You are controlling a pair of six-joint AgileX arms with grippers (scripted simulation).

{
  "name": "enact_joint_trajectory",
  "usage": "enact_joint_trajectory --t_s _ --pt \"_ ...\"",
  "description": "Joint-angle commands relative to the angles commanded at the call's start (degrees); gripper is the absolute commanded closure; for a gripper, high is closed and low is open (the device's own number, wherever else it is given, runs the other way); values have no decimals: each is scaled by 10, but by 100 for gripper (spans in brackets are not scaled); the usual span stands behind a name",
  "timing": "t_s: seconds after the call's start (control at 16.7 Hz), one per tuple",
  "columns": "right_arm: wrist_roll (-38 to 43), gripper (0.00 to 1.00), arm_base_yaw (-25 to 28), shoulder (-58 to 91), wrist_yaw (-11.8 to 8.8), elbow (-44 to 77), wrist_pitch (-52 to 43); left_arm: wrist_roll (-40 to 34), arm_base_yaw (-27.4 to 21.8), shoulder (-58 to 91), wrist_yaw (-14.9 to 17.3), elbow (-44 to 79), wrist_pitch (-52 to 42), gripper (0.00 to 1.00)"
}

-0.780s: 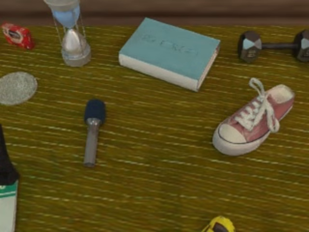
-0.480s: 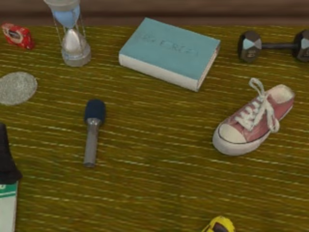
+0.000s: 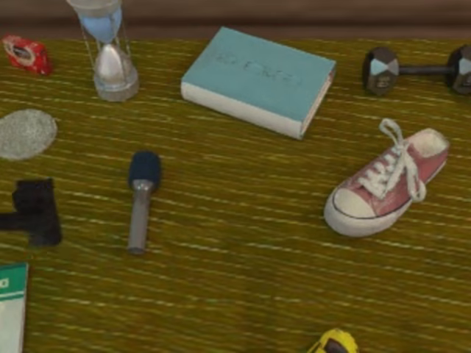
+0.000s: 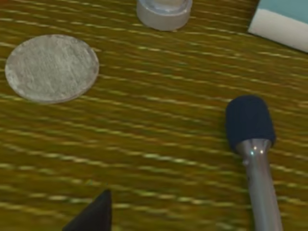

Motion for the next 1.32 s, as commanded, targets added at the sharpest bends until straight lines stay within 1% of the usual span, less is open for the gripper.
enact_joint_trajectory --t_s 0.42,0.72,0.96,1.32 --pt "0 0 0 0 0 0 0 -82 -84 395 -14 274 -172 0" --pt "0 0 0 0 0 0 0 -124 -129 610 -22 411 -270 0" --pt "0 0 0 0 0 0 0 -139 -146 685 -26 457 -311 0" --pt "0 0 0 0 0 0 0 -138 -144 688 -26 456 -310 0"
